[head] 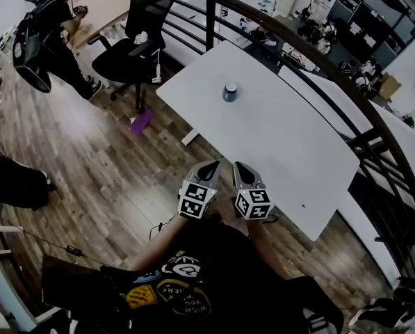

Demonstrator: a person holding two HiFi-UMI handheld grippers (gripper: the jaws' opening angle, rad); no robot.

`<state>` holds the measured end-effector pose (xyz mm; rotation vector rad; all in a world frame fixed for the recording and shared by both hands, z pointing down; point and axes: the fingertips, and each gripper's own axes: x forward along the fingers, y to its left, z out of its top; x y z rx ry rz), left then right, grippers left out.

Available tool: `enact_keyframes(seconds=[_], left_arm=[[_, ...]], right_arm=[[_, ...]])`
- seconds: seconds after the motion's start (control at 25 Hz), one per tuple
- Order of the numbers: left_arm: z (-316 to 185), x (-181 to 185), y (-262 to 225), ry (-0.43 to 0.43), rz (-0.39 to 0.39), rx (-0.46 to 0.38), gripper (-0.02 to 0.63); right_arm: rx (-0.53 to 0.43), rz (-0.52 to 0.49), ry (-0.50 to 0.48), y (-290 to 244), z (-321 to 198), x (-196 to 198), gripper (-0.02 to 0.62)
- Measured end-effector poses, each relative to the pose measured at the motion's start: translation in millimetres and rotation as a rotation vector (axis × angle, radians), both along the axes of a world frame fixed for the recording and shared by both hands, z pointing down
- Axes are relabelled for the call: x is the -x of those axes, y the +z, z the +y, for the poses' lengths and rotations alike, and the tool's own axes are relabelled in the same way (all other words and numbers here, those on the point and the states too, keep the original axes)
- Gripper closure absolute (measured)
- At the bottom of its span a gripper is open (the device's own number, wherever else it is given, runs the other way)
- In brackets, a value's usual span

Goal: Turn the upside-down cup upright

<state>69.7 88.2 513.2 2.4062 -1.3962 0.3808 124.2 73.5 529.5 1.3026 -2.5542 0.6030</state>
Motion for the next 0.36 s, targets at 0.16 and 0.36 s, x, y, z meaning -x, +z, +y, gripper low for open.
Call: enact_keyframes(seconds=[0.16, 0.36], left_arm=[[-1.7, 4.3, -0.3, 0.051, 0.091, 0.077, 0.6], [4.0, 4.3, -15.0, 0.115, 0.464, 0.275, 0.6]], right_arm=[[-0.017, 0.024, 0.015, -13.0, -4.6, 5.8, 0.597], [-0.054, 0.026, 0.017, -39.4, -9.7, 7.3, 0.597]])
